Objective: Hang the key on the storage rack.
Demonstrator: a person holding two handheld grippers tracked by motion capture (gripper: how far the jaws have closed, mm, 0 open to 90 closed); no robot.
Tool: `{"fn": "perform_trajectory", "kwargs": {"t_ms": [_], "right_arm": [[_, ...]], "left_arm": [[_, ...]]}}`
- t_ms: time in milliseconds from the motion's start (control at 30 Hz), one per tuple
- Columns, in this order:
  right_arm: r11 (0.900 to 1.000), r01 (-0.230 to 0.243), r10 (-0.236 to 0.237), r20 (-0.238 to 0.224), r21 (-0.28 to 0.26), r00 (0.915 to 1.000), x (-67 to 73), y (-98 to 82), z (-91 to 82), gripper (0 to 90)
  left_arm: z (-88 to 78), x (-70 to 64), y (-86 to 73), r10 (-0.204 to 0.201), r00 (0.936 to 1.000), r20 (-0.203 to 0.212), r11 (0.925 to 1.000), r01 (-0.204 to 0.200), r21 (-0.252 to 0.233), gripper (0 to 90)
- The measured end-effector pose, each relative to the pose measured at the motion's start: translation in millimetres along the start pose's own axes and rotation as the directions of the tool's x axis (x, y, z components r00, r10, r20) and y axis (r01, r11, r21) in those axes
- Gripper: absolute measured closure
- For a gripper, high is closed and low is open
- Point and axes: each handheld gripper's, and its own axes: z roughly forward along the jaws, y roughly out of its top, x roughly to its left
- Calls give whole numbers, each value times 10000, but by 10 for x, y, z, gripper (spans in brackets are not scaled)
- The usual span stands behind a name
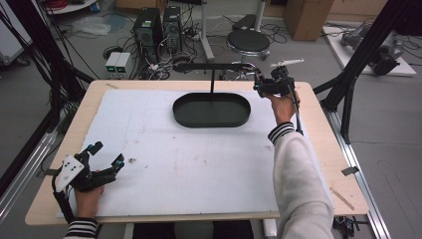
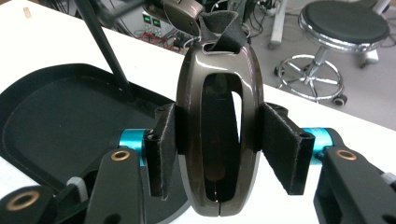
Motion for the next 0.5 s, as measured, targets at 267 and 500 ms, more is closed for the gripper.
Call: {"fn": "perform_trajectory", "kwargs": {"t_ms": [267, 500], "right_arm": [[9997, 16, -16, 13, 224, 10000, -25, -19, 55, 476], [9998, -208, 208, 7, 71, 9998, 2, -11, 61, 140]], "left_arm": [[0, 1, 0, 2, 10000, 6, 10000, -2, 9, 124], [2, 0, 0, -8, 10000, -13, 10000, 8, -7, 124]]}}
